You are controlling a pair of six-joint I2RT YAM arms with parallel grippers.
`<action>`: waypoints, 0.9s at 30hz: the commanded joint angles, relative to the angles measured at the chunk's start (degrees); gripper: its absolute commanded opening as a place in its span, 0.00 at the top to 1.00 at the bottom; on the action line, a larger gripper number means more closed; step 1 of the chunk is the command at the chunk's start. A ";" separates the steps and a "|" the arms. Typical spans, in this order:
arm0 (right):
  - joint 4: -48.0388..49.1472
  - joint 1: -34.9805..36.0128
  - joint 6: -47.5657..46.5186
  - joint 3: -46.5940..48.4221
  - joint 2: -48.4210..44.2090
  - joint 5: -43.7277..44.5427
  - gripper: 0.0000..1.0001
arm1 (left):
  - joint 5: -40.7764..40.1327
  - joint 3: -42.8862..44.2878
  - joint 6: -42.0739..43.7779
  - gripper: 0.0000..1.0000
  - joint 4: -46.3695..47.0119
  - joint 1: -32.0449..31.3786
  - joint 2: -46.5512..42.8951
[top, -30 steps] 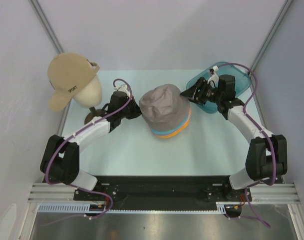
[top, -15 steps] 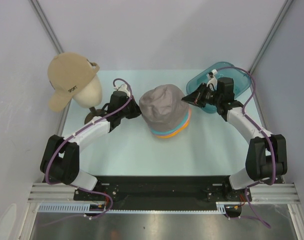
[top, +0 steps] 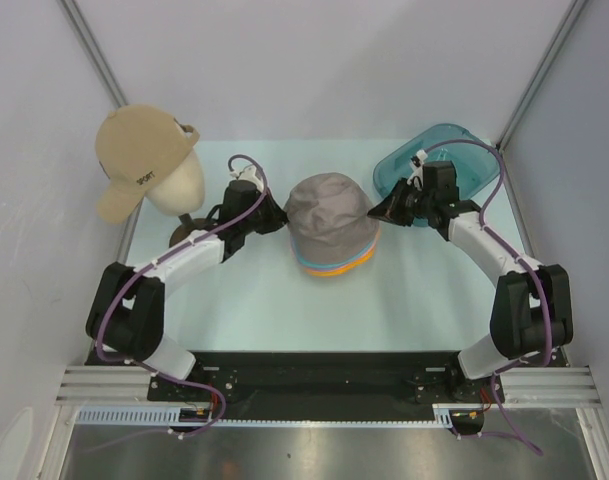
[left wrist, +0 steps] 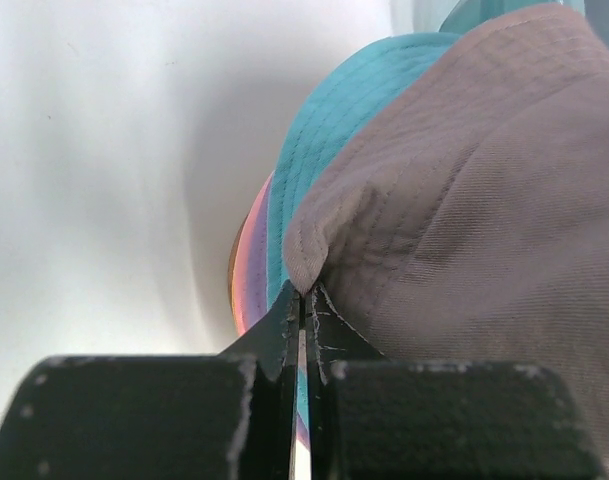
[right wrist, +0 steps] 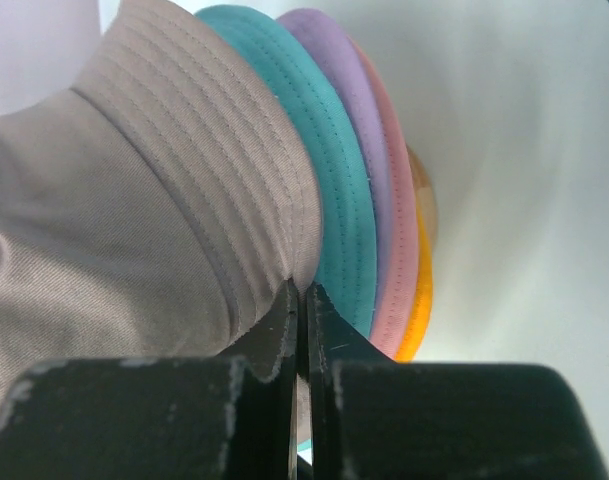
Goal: Stack the hats
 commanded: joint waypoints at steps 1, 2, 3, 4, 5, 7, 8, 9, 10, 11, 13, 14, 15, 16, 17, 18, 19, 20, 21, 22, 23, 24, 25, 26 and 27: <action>-11.41 0.49 -6.85 -0.51 -0.42 9.51 1.00 | -2.13 -0.23 -0.82 1.00 -3.41 0.52 2.93; -11.68 0.93 -7.29 -0.60 -0.69 9.95 1.00 | -2.65 -0.23 -0.82 1.00 -4.28 0.52 3.63; -12.03 1.97 -7.73 -0.51 -0.86 10.04 1.00 | -2.92 0.21 -0.64 1.00 -4.72 0.52 4.07; -12.29 2.42 -8.52 -0.51 -1.13 9.87 1.00 | -3.45 0.65 -0.21 1.00 -5.07 0.52 4.42; -12.30 3.03 -9.05 -0.60 -1.48 9.00 1.00 | -3.36 1.26 0.49 1.00 -5.60 0.52 4.86; -12.65 4.96 -9.49 -0.86 -1.83 8.81 1.00 | -2.06 3.63 1.63 1.00 -4.65 0.52 6.00; -12.47 5.67 -9.93 -1.12 -2.27 7.85 1.00 | -1.61 4.60 2.08 1.00 -4.20 0.35 6.53; -12.12 6.20 -10.02 -1.56 -2.62 7.32 1.00 | -1.26 6.87 2.43 1.00 -3.94 0.35 7.84; -11.60 7.51 -10.11 -1.91 -2.97 6.88 1.00 | -0.91 8.20 2.87 1.00 -3.85 0.35 8.72; -11.25 8.13 -10.46 -2.70 -3.50 6.53 1.00 | -0.03 9.69 3.92 0.99 -4.02 0.35 9.69; -11.07 10.23 -11.51 -2.71 -3.76 5.91 1.00 | 1.81 14.17 5.41 1.00 -4.55 0.26 12.94; -10.89 10.86 -12.30 -2.88 -4.29 4.95 1.00 | 2.69 15.49 5.94 1.00 -4.46 0.17 14.08; -10.37 11.73 -12.57 -3.06 -4.64 4.60 1.00 | 3.40 17.51 6.38 1.00 -4.20 0.08 14.96; -10.19 13.22 -12.75 -3.15 -4.99 4.77 1.00 | 4.28 18.31 7.00 1.00 -3.59 -0.09 16.02; -10.10 14.02 -13.10 -3.32 -5.17 4.77 1.00 | 5.42 18.93 7.27 1.00 -3.32 -0.18 16.29; -9.58 14.64 -13.45 -3.50 -5.61 4.42 1.00 | 5.77 19.98 7.44 1.00 -3.15 -0.18 16.55; -9.31 15.25 -13.45 -3.67 -5.96 4.24 1.00 | 5.69 20.34 7.88 0.95 -3.58 -0.09 16.47; -8.96 16.21 -13.28 -3.94 -6.05 4.33 1.00 | 4.91 20.77 8.14 0.91 -4.11 -0.01 16.21; -8.52 16.66 -12.84 -4.46 -6.57 4.33 1.00 | 4.38 21.21 8.32 0.85 -4.72 0.08 15.77; -8.52 16.84 -12.75 -4.73 -6.84 4.07 1.00 | 3.94 21.22 8.50 0.72 -6.12 0.26 14.63; -8.52 17.01 -12.57 -4.99 -7.28 3.89 0.99 | 3.67 20.96 8.59 0.66 -6.39 0.78 13.75; -8.78 17.01 -12.22 -5.60 -8.15 3.89 0.90 | 3.58 20.00 8.76 0.60 -6.48 0.96 12.96; -9.04 17.01 -12.22 -5.96 -8.94 4.15 0.83 | 3.23 19.38 9.46 0.39 -6.74 1.31 10.95; -10.00 16.93 -12.31 -6.22 -9.73 4.50 0.76 | 2.45 18.41 10.07 0.30 -7.36 1.31 10.06; -10.71 17.01 -12.39 -6.83 -10.61 4.94 0.63 | 0.70 18.06 11.47 0.24 -9.02 1.31 9.09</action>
